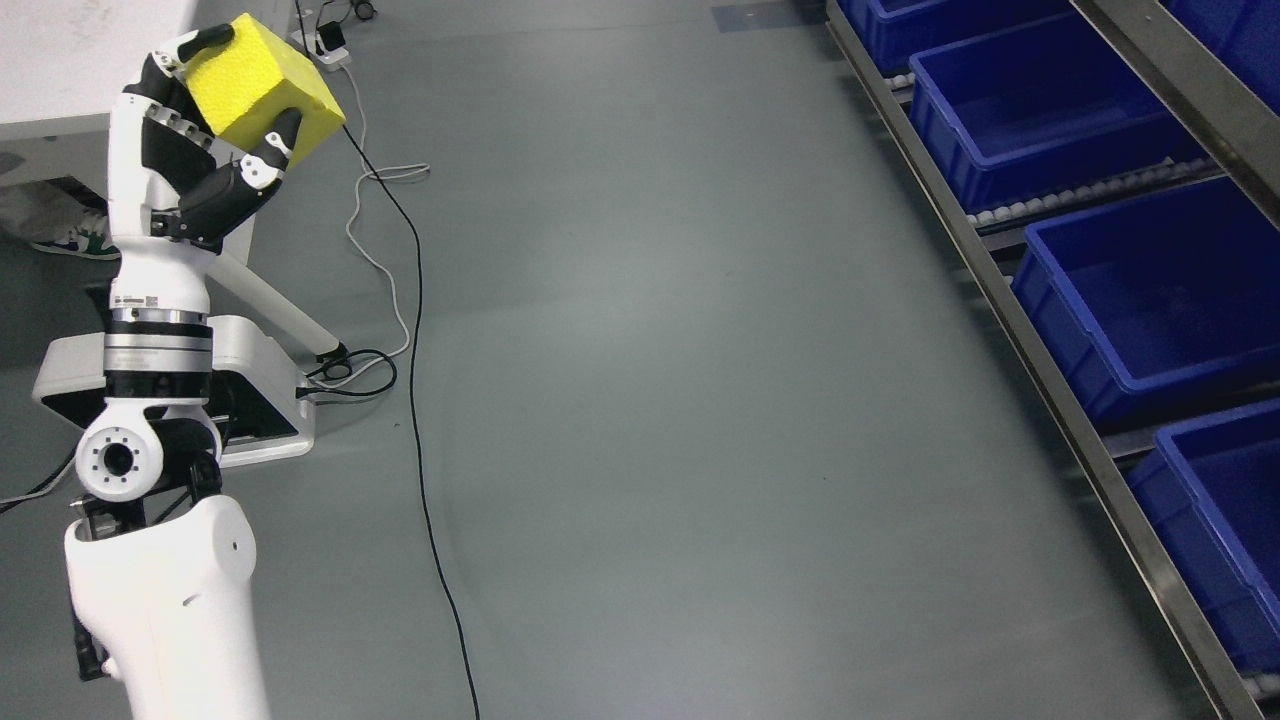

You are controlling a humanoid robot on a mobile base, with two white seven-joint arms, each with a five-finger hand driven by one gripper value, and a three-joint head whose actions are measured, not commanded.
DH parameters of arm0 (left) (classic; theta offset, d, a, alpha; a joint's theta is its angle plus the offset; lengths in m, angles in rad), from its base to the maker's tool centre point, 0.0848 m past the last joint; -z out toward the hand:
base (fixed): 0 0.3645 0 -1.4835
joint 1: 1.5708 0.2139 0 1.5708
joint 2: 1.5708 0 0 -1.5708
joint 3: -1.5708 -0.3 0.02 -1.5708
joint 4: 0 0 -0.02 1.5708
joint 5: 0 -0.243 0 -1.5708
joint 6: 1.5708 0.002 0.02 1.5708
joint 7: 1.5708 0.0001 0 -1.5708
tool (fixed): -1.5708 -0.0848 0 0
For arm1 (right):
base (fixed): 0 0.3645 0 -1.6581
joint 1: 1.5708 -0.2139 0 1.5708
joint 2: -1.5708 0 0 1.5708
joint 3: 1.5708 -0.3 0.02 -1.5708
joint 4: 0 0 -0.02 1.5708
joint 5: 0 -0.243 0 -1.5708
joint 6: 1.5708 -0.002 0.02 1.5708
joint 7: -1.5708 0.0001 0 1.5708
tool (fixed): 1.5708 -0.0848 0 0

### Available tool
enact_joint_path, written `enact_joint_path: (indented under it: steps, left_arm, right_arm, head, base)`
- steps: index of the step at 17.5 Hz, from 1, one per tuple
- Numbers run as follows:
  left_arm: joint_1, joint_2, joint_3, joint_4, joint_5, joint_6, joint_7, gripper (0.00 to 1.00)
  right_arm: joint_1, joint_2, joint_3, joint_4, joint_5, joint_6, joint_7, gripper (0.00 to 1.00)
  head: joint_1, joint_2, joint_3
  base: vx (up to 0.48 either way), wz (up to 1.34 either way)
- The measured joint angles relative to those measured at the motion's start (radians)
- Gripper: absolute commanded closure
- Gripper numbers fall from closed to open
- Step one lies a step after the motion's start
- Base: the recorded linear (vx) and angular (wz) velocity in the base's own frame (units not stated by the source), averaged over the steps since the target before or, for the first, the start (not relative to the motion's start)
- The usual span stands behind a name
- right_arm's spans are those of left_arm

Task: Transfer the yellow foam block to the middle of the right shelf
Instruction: 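Hold the cube raised in the left hand while turning away from table, then carry the cube in the left hand toward the blue bin shelving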

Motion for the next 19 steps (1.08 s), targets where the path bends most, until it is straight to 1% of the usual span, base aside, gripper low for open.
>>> enact_joint_path:
  steps: [8,12,19]
  left_arm:
    - [0.032,-0.001,-0.137,0.021,-0.014,0.007,-0.003,0.57]
    - [0.044,-0.002,-0.203,0.027,-0.021,-0.016,-0.003,0.57]
    - [0.059,-0.002,-0.262,0.029,-0.024,-0.036,-0.004,0.57]
  right_arm:
    - [0.000,0.000,0.000,0.000,0.000,0.000,0.000,0.00]
    - [0.000,0.000,0.000,0.000,0.000,0.000,0.000,0.00]
    - [0.000,0.000,0.000,0.000,0.000,0.000,0.000,0.00]
  head:
    - [0.0000,0.000,0.000]
    - [0.0000,0.000,0.000]
    - [0.0000,0.000,0.000]
  base:
    - [0.204,0.18]
    - [0.326,-0.06]
    - [0.347,-0.10]
